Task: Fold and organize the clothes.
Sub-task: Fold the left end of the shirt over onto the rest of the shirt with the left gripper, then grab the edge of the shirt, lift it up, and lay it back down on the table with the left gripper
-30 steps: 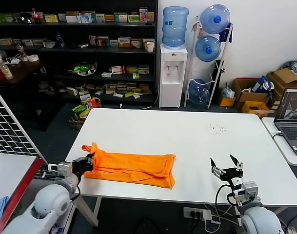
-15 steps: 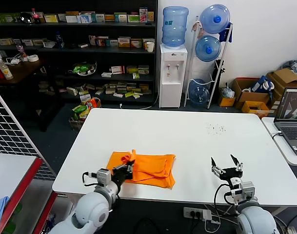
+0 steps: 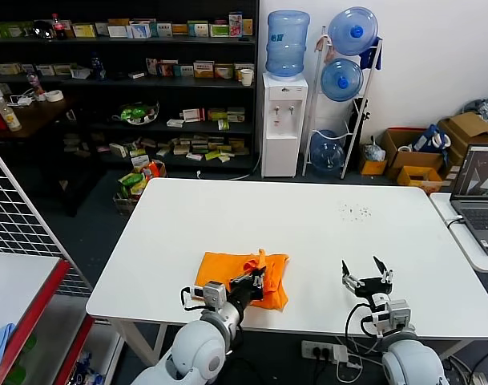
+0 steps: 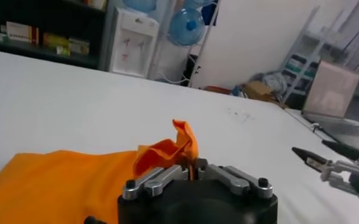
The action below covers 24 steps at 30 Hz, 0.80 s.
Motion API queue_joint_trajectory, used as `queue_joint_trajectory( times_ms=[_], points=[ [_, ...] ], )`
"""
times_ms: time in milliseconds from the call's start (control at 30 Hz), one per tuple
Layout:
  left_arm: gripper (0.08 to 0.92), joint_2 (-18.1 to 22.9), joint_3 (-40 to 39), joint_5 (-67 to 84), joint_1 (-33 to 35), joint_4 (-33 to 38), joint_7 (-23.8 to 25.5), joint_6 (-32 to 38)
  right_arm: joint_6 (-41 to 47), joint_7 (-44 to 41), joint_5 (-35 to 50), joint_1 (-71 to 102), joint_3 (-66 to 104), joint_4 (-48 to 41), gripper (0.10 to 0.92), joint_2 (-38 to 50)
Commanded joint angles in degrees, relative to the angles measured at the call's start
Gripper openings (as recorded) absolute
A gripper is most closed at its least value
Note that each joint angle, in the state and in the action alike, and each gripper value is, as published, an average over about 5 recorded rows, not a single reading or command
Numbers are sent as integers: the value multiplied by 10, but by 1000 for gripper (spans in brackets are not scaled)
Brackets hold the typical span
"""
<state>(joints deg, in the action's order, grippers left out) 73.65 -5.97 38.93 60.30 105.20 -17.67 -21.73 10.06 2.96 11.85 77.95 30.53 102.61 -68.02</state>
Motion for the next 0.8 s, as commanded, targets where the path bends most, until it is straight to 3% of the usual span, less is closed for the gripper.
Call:
queue_joint_trajectory(
  times_ms=[33,267,633,800],
  points=[
    [243,44,-15,9,-5,-20,9,72,0,0,-3,-3,-5,-2,823,-4],
    [451,20,0,25,14,-3,23,110,1,0,-2,-5,-9,1,823,-2],
    [760,-155,80,-36,41,13,89,59,0,-8,1,-12,-10,-6,823,-2],
    [820,-190,108,-14,32,-27,119,31,0,-10,0,-14,-16,-12,823,-5]
  ],
)
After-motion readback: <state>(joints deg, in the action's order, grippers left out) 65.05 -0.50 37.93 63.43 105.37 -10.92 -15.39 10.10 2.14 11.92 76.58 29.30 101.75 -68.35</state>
